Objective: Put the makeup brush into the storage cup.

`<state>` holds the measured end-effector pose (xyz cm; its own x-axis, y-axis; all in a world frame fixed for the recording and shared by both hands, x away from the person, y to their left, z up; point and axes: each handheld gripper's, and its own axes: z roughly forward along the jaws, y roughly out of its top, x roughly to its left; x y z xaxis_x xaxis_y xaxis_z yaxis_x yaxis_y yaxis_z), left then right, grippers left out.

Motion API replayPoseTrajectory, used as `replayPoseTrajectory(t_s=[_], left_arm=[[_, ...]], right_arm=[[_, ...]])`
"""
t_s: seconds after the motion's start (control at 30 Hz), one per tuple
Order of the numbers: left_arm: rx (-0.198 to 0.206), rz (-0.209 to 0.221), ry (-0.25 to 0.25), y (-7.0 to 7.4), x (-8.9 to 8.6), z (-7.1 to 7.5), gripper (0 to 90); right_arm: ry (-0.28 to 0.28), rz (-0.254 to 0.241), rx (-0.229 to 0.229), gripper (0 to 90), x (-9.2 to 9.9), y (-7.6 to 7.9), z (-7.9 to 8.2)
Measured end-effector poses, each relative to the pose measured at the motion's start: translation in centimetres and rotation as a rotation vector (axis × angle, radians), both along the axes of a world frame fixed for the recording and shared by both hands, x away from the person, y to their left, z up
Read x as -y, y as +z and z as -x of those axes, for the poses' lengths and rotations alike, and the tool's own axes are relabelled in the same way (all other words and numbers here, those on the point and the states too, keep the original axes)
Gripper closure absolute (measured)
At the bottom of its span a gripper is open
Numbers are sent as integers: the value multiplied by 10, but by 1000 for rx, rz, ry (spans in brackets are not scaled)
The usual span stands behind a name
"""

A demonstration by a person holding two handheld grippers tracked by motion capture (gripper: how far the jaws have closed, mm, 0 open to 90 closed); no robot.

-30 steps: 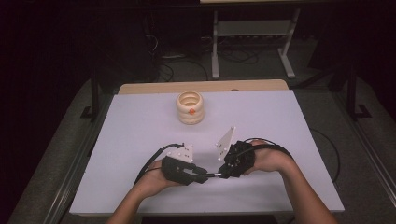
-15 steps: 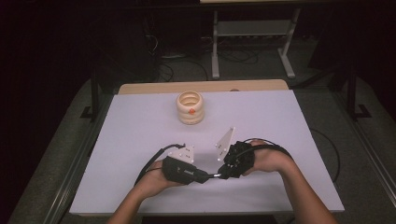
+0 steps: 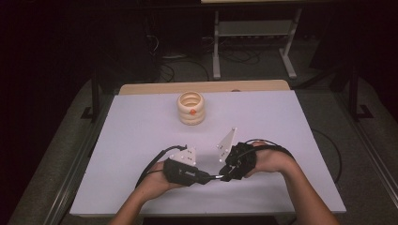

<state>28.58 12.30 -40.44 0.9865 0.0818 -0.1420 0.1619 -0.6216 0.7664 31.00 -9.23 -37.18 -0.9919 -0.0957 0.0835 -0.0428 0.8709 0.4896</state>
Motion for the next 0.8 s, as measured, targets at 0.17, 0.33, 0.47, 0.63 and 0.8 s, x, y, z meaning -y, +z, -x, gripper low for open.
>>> replayPoseTrajectory(t_s=[0.17,0.33,0.47,0.63,0.8], left_arm=[[9,10,8,1,-4,-2,793],[8,62,15,3,-9,-5,793],[-17,120,35,2,-12,-6,793],[5,164,39,4,-16,-7,793],[-5,211,41,6,-17,-5,792]], right_arm=[[-50,-78,-19,483,6,6,-1],[-70,-142,-4,421,10,12,-2],[-67,-237,21,414,14,22,-3],[-61,-262,40,437,16,26,-2],[-71,-265,33,482,17,27,-3]])
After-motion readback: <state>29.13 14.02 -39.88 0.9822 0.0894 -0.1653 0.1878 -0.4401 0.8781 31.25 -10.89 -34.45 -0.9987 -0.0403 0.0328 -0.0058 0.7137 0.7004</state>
